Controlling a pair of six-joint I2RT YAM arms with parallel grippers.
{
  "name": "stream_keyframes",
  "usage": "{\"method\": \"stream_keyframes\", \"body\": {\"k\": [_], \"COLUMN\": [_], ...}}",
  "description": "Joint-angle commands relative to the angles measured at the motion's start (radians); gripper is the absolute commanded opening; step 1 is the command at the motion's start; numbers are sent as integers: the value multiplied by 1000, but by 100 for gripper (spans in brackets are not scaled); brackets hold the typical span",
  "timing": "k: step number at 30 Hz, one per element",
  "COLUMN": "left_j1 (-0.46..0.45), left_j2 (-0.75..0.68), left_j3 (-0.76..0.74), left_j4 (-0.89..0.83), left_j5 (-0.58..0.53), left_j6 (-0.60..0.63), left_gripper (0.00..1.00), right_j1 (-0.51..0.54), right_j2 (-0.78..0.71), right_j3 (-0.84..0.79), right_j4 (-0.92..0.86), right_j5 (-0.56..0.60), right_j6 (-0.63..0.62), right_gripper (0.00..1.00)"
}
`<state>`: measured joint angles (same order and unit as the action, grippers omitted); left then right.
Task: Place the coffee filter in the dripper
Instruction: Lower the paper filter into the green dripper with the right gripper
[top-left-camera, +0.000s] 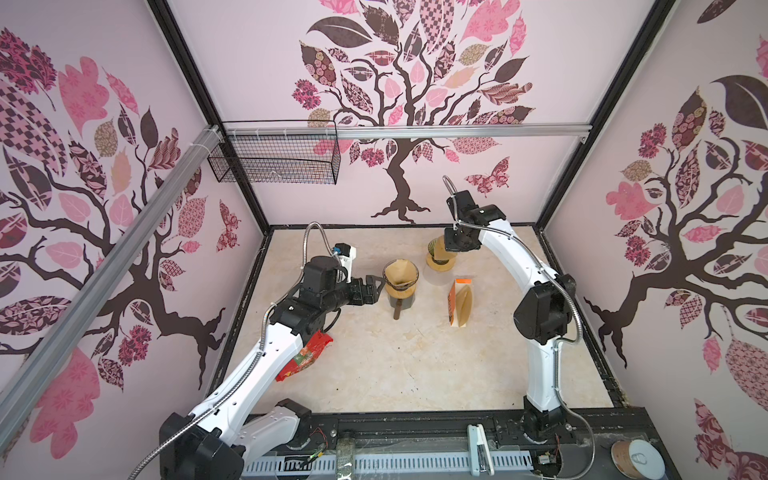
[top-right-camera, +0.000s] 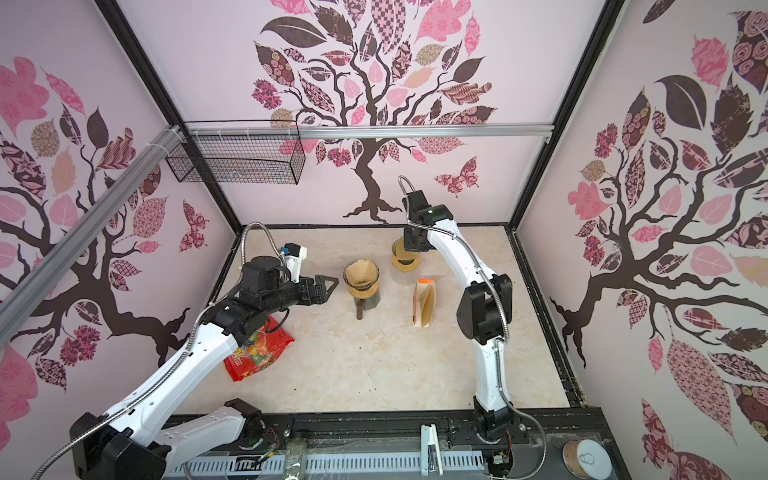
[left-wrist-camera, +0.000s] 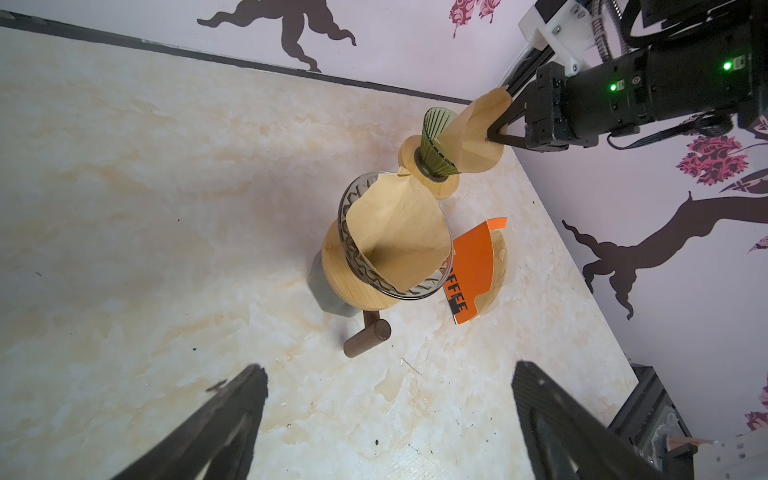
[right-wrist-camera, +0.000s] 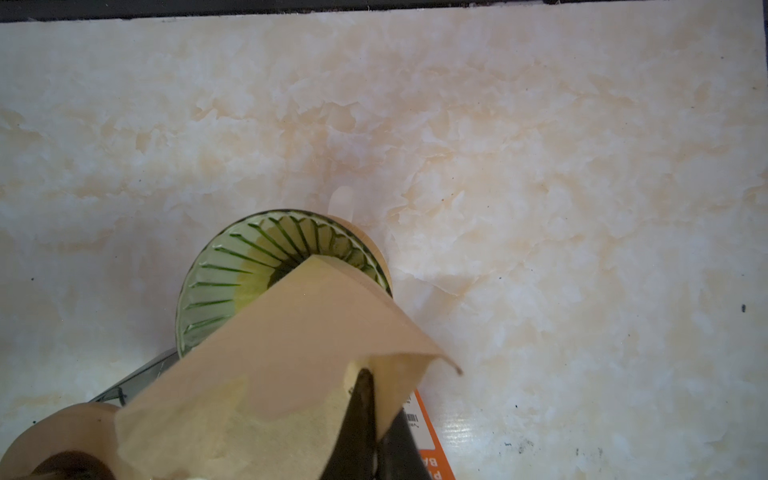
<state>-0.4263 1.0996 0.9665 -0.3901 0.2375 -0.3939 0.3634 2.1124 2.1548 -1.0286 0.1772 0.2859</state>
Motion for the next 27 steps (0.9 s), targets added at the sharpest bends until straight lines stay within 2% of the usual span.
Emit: {"method": "stream_keyframes", "body": {"k": [1, 27], "left_j1": [-5, -5], "left_j2": [-4, 2], "left_j3": [-31, -29], "left_j4": [21, 18], "left_j5": [5, 3], "left_j6": [9, 12], "left_gripper": [95, 95], "right_j1": [5, 34], "right_j2": [46, 184], "right_j3": [91, 212], "right_j4": [-47, -123], "right_j5": [19, 77], "right_j6": [-20, -45], "right_gripper": [7, 10]}}
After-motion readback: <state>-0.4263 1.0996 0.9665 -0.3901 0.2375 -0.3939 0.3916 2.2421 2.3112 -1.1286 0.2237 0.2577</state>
